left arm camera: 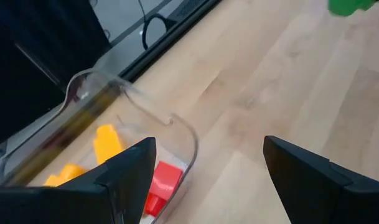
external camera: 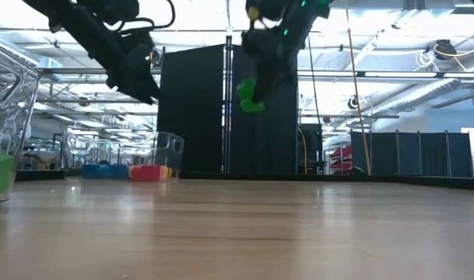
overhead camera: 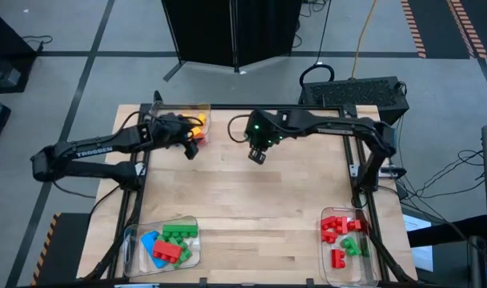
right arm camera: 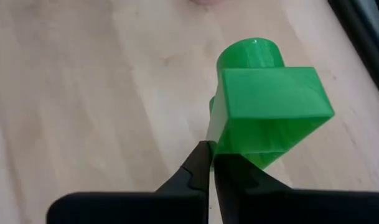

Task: Sort blocks by size
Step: Put the two-stud green game piece into the bottom right transparent bin

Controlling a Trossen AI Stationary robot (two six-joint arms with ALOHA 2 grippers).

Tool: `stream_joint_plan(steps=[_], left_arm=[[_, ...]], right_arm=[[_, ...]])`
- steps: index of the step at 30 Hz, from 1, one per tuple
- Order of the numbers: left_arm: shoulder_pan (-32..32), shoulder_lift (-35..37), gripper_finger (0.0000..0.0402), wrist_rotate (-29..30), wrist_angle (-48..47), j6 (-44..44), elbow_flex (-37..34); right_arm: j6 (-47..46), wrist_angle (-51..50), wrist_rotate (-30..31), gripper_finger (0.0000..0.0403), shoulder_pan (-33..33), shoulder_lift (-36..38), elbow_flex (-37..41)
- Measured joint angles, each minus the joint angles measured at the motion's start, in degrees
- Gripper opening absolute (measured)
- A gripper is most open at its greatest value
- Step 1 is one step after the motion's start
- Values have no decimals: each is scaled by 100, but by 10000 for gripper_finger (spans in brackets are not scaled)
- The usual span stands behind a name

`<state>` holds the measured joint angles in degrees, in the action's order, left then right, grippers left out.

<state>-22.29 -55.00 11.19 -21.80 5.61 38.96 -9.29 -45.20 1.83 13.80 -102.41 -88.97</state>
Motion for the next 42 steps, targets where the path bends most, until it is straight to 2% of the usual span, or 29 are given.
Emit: stream_joint_plan(steps=[4, 8, 10, 16, 22, 29, 35, 42], left_arm=[[227, 0, 297, 297, 115, 9, 0], [400, -2, 297, 390, 125, 126, 0], [484, -2, 297, 394, 78, 270, 0], [729, -2, 297, 561, 138, 439, 0], [785, -2, 297, 618, 661, 463, 0], [781, -2, 297, 580, 1104, 457, 0], [781, -2, 297, 559, 1085, 455, 0], [781, -2, 297, 558, 1082, 457, 0]], right_arm=[[-97, -255, 104, 1, -232, 396, 2], [-225, -483, 690, 1, -557, 879, 104], [-294, -433, 767, 1, -714, 1163, 286], [-530, 341, 760, 1, -1056, 2167, 1321], [-830, 1159, 712, 1, -1249, 3073, 2517], [-1517, 1356, 678, 1, -1711, 3936, 3666], [-2247, 1193, 449, 1, -2496, 4467, 4145], [-3093, 504, 176, 1, -3466, 4771, 4179]])
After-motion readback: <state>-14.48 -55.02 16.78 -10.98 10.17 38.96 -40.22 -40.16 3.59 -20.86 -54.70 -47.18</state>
